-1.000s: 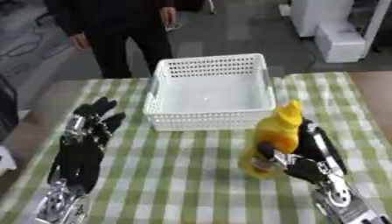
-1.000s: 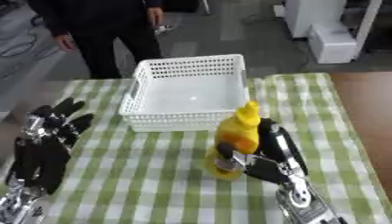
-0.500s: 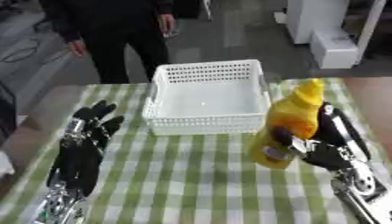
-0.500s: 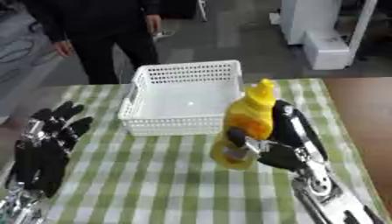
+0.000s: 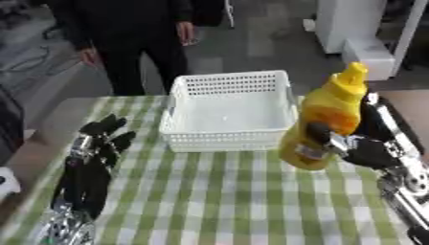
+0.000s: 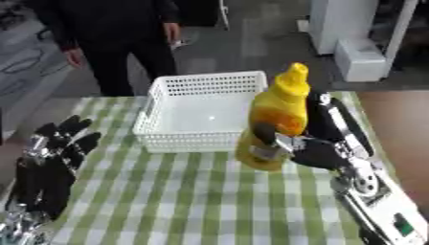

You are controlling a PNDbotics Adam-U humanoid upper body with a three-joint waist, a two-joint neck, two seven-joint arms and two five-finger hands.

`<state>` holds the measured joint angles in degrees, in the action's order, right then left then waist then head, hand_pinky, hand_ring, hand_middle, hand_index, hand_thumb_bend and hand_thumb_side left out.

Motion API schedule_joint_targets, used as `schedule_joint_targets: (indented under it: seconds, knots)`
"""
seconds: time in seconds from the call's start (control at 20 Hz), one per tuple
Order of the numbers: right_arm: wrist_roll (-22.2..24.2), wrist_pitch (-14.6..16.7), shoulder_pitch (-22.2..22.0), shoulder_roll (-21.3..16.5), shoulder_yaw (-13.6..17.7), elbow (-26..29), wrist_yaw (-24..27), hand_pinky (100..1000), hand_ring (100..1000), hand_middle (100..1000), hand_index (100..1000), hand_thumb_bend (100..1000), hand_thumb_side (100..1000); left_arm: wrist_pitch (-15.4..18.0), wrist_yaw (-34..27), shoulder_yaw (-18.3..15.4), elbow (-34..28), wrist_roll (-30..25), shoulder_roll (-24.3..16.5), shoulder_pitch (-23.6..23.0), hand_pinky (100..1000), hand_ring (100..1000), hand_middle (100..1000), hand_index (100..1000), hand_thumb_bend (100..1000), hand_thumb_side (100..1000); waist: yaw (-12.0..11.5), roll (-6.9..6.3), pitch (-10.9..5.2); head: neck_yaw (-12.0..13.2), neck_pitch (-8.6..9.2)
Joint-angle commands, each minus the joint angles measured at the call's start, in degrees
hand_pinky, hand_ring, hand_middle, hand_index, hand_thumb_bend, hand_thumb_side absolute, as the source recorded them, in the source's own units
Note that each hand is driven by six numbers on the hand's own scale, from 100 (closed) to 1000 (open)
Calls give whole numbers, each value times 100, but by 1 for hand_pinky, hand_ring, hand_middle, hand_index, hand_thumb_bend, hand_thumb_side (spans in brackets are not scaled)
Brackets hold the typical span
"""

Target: Pick up objects on the table and place them in the box.

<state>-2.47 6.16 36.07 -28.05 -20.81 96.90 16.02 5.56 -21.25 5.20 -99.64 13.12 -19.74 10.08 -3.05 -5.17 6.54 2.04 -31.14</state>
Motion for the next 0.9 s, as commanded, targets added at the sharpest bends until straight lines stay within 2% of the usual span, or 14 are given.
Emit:
schedule_joint_targets:
  seconds: [0.05, 0.2, 0.25, 0.5, 0.9]
  knots:
    - [-76, -37, 261, -111, 84, -48, 52, 100, 100, 100, 140, 658, 254, 1, 19, -70, -57, 22, -156, 24, 910, 814, 856, 942, 104, 1000, -27, 8, -92, -26, 90]
    - [-123, -32, 479, -105, 98, -276, -4, 100, 100, 100, 138, 633, 262, 0, 17, -64, -60, 17, -149, 23, 910, 814, 856, 942, 100, 1000, -74, -3, -72, -69, 132]
    - [-136, -16, 563, -112, 106, -356, -23, 100, 100, 100, 138, 656, 257, -2, 16, -59, -64, 13, -146, 29, 910, 814, 856, 942, 104, 1000, -94, -5, -61, -81, 144]
    - [-197, 74, 892, -127, 143, -748, -91, 100, 100, 100, 138, 657, 259, -7, 10, -41, -95, -4, -128, 60, 909, 814, 856, 943, 103, 1000, -202, -8, 13, -135, 211]
    - [-169, 378, 1168, -38, 159, -1482, -638, 100, 100, 100, 133, 657, 267, -23, 2, -10, -139, -37, -53, 127, 909, 815, 855, 943, 107, 1000, -411, 2, 175, -358, 489]
